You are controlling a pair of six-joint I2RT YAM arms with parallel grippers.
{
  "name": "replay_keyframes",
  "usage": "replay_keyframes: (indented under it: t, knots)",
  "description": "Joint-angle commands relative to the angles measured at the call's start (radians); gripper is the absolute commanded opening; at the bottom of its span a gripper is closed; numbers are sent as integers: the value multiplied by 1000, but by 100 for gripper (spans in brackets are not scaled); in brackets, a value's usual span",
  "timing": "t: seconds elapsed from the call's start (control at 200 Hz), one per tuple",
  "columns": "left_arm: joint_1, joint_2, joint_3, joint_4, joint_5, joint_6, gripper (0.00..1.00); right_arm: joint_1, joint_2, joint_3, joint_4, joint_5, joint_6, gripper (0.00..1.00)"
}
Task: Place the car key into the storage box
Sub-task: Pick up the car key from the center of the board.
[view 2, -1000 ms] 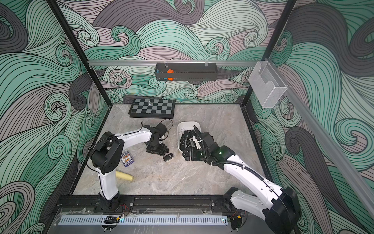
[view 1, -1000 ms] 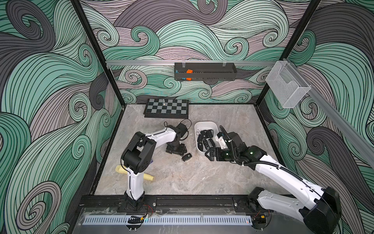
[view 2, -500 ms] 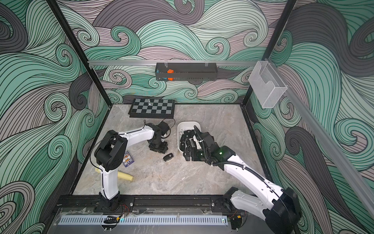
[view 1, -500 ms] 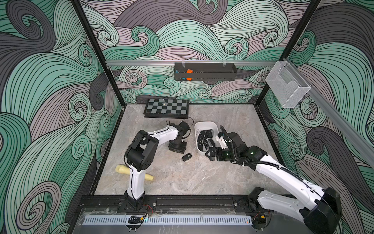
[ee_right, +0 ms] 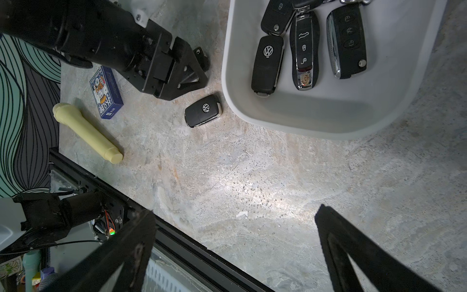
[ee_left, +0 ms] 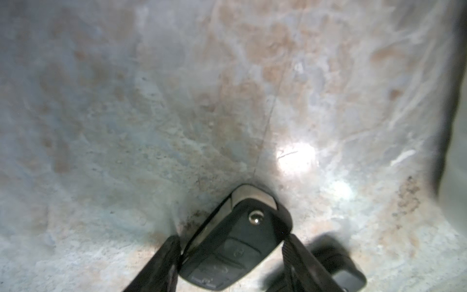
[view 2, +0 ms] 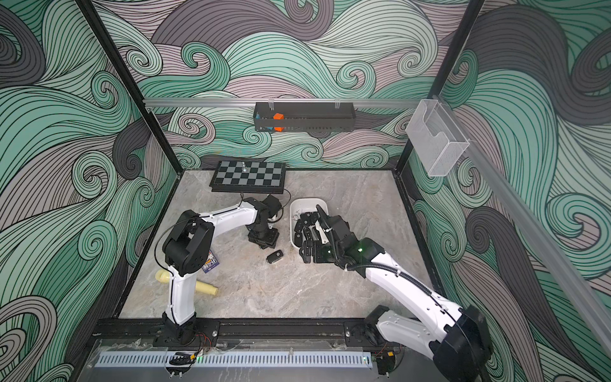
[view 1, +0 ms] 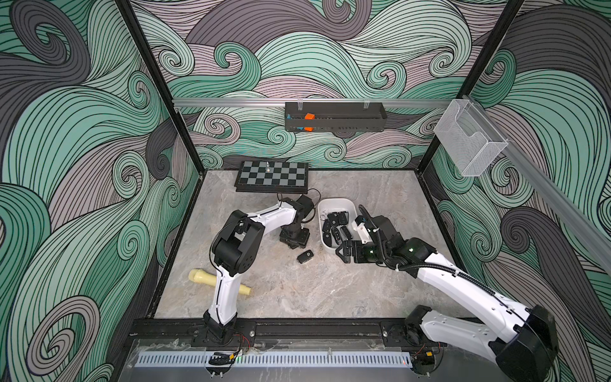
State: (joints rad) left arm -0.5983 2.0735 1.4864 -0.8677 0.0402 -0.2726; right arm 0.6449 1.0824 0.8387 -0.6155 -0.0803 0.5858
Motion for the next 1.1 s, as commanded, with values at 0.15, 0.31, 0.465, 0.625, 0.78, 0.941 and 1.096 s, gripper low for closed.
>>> replay_keyframes:
  t: [0.15, 0.31, 0.465, 0.625, 0.78, 0.941, 1.096]
  knots:
    - [-6, 106, 34, 52, 12, 37, 50, -7, 73, 83, 0, -1, -78, 99]
    - [-7, 102, 24, 38, 18, 38, 35, -16, 88, 101, -1, -2, -106, 99]
    - [-8, 80, 7, 42, 39, 19, 27, -34, 77, 92, -1, -10, -118, 99]
    - [-8, 11, -6, 50, 62, -21, 23, -56, 34, 61, -1, 8, -95, 99]
    - [-10, -74, 11, 58, 122, -67, 22, -83, -39, 21, 1, 57, -67, 99]
    - [-15, -123, 80, 59, 195, -117, 21, -116, -87, -8, 0, 34, -62, 99]
    - [-35, -135, 159, 72, 233, -151, 22, -133, -134, -38, -3, 18, -20, 99]
